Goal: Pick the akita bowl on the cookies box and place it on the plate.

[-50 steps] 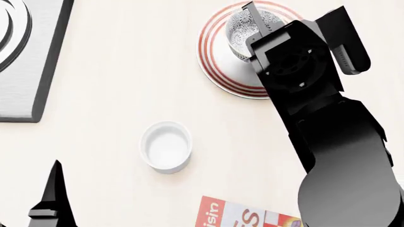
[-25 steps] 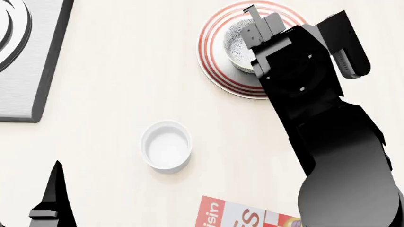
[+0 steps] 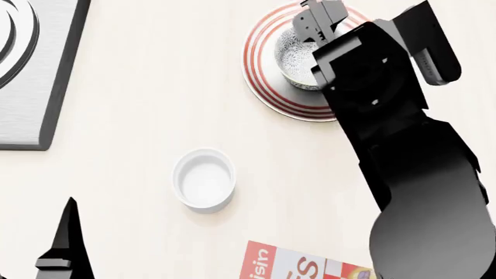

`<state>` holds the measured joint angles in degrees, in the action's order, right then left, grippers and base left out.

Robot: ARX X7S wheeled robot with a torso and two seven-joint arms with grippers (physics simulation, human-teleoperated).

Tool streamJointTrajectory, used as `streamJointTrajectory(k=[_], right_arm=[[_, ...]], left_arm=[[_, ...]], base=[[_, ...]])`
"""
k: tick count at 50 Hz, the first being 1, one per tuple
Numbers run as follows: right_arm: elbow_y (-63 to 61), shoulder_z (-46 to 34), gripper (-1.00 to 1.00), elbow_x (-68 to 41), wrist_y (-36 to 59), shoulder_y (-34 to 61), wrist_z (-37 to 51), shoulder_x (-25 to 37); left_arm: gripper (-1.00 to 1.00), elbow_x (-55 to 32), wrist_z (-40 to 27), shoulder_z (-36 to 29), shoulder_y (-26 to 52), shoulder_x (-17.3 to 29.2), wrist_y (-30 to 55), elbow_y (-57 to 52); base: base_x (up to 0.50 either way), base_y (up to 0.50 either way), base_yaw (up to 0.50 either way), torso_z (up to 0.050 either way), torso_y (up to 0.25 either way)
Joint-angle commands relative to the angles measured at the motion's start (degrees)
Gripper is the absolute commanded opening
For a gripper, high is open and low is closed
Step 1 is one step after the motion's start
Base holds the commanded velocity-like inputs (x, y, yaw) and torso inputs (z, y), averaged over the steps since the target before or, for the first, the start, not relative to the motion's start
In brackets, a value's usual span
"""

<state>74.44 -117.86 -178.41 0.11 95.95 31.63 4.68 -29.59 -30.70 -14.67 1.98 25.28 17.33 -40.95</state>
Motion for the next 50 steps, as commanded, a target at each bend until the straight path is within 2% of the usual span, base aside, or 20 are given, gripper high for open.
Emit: streamJointTrajectory(k=[1, 10, 16, 34, 45, 48, 49, 50], right_arm=[[0.5, -1.0, 1.00, 2.8, 1.5, 2.7, -1.4, -1.2], [0.0, -2.0, 1.00, 4.6, 3.2, 5.4, -2.2, -0.1], [-24.2, -1.8, 1.00, 6.8, -11.2, 10.2, -0.7, 9.0], [-53.2, -2.5, 1.00, 14.2, -29.4, 15.2, 0.7, 19.5], [-75.4, -8.0, 1.00, 28.3, -45.1, 19.8, 2.8, 25.2], [-79.8, -10.7, 1.00, 32.9, -49.7, 20.1, 4.6, 26.2], [-82.0, -13.3, 1.00, 38.8, -55.1, 19.5, 4.4, 26.5], [-82.7, -14.4, 1.00, 39.4, -55.1, 19.5, 5.7, 26.5]], left_arm=[[1.00, 0.8, 3.0, -0.1, -0.1, -1.1, 0.3, 1.2], [1.00, 1.3, 2.8, -0.8, -0.4, -1.0, 0.2, 0.2], [1.00, 1.3, 2.6, -0.8, -0.6, -0.6, 0.4, -0.5], [1.00, 1.0, 1.9, -0.9, -0.4, -0.2, 0.8, -1.5], [1.00, 0.2, 1.7, -0.4, -0.3, 0.1, 0.8, -1.9], [1.00, 0.2, 1.6, -0.5, -0.3, 0.2, 0.8, -2.3], [1.00, 0.4, 1.7, -0.6, -0.3, 0.0, 0.6, -1.8], [1.00, 0.5, 1.8, -0.7, -0.4, 0.0, 0.3, -1.5]], base=[[0.00, 0.00, 0.00, 0.000, 0.000], [0.00, 0.00, 0.00, 0.000, 0.000], [0.00, 0.00, 0.00, 0.000, 0.000], [0.00, 0.00, 0.00, 0.000, 0.000], [0.00, 0.00, 0.00, 0.000, 0.000], [0.00, 0.00, 0.00, 0.000, 0.000], [0.00, 0.00, 0.00, 0.000, 0.000], [0.00, 0.00, 0.00, 0.000, 0.000]])
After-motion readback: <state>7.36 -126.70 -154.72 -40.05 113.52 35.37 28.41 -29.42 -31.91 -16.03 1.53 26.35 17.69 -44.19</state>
